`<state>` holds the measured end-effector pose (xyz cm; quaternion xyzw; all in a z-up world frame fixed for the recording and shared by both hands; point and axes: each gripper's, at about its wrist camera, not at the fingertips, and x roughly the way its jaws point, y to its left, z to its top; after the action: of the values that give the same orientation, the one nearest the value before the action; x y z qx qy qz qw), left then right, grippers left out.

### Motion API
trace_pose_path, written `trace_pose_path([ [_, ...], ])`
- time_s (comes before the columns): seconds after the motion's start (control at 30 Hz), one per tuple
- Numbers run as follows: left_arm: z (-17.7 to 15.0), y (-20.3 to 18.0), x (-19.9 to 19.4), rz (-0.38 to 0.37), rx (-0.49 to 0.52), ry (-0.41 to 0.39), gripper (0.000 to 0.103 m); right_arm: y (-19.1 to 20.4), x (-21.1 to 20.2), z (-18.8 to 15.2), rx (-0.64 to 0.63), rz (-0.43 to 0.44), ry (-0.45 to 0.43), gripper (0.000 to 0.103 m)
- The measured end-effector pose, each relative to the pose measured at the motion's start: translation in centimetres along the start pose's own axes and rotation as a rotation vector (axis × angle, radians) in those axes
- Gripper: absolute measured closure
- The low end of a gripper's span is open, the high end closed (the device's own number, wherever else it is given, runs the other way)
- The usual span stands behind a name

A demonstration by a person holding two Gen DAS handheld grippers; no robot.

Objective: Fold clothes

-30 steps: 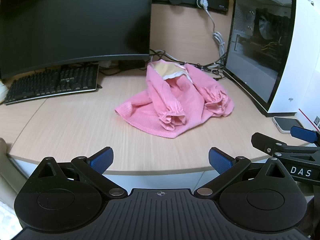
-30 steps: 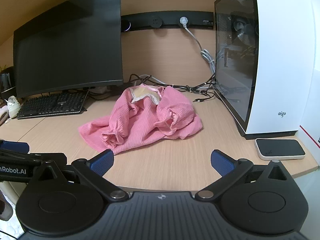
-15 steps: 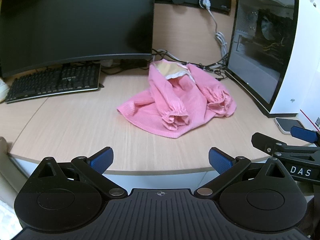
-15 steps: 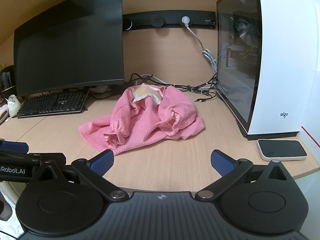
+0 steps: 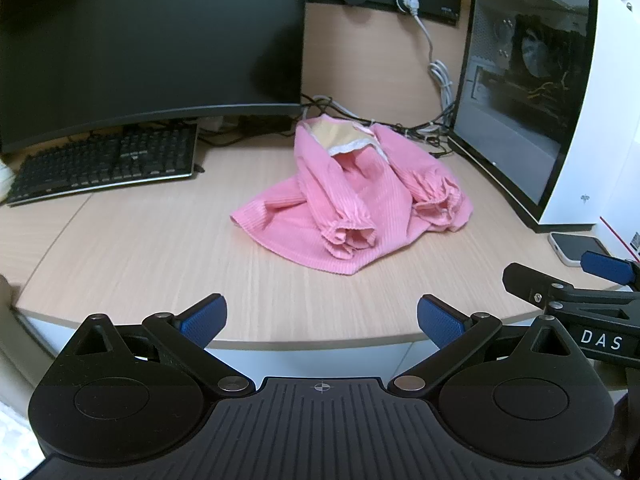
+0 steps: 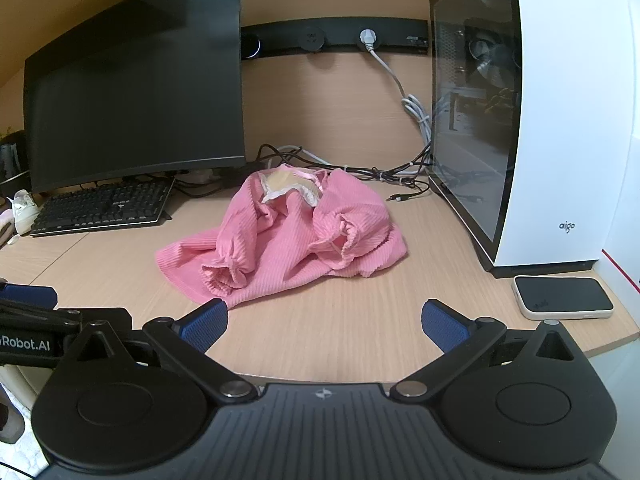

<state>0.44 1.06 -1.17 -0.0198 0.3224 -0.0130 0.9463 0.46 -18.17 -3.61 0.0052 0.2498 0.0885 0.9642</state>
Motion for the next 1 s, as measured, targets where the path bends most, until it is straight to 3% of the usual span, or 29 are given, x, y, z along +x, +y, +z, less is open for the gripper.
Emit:
trace_pose_path([
  [1.0,0.6,0.6,1.2,-0.013,0.004,0.008,0.0,0.4,1.4,0.4,0.001,-0.009,0.012,0.0],
])
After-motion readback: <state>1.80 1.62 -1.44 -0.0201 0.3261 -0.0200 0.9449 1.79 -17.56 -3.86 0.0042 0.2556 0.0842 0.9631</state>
